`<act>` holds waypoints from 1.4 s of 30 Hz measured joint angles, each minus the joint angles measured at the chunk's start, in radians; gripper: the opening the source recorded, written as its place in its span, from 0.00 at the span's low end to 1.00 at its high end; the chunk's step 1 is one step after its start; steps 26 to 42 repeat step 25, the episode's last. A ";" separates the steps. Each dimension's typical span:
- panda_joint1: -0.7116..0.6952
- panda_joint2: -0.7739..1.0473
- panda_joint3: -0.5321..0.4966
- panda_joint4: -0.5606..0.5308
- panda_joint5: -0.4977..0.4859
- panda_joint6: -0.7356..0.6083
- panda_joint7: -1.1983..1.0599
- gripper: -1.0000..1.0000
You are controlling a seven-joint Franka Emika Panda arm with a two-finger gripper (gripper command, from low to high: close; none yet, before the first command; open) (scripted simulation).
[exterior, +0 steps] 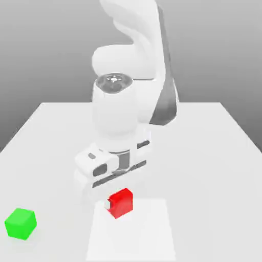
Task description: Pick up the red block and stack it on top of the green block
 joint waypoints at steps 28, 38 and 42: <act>-0.232 0.205 -0.172 0.217 0.157 -0.023 0.319 1.00; -0.232 0.205 -0.172 0.217 0.157 -0.023 0.319 1.00; -0.232 0.205 -0.172 0.217 0.157 -0.023 0.319 1.00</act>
